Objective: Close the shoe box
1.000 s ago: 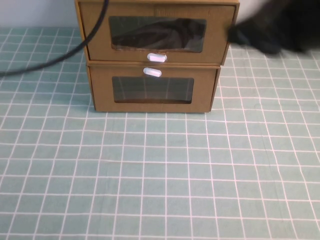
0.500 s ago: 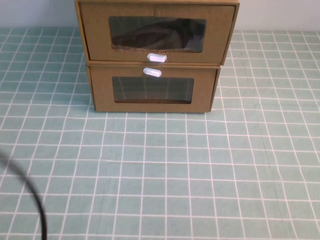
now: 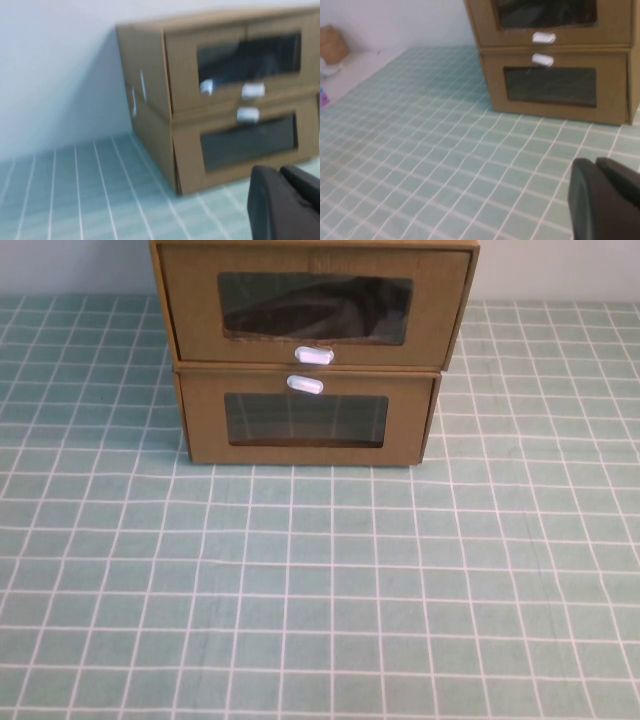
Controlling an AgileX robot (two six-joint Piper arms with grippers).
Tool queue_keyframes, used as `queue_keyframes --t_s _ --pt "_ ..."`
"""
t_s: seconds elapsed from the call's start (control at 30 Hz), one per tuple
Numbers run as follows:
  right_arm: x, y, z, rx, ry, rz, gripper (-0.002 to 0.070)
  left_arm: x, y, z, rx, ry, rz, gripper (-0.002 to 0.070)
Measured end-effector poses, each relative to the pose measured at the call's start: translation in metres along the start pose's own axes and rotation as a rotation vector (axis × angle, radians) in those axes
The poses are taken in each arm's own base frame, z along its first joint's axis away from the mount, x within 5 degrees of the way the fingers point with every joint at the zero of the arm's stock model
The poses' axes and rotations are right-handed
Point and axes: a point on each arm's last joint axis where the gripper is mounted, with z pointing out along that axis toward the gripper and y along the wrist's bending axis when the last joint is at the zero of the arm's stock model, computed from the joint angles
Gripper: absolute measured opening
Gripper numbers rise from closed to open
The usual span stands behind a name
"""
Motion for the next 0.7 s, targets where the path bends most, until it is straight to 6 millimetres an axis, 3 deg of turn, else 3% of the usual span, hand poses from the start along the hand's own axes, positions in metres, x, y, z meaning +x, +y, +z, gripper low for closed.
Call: queue_keyframes --t_s 0.2,0.4,0.7 --pt "0.022 -0.012 0.020 0.028 -0.125 0.014 -0.0011 0.049 -0.001 0.007 -0.032 0.105 -0.025 -0.0005" --pt "0.038 -0.019 0.029 0.045 -0.165 0.022 -0.0011 0.053 0.000 0.007 -0.043 0.108 -0.034 -0.0005" --pt "0.040 -0.020 0.029 0.045 -0.160 0.033 -0.0011 0.053 -0.001 0.007 -0.040 0.110 -0.037 -0.0005"
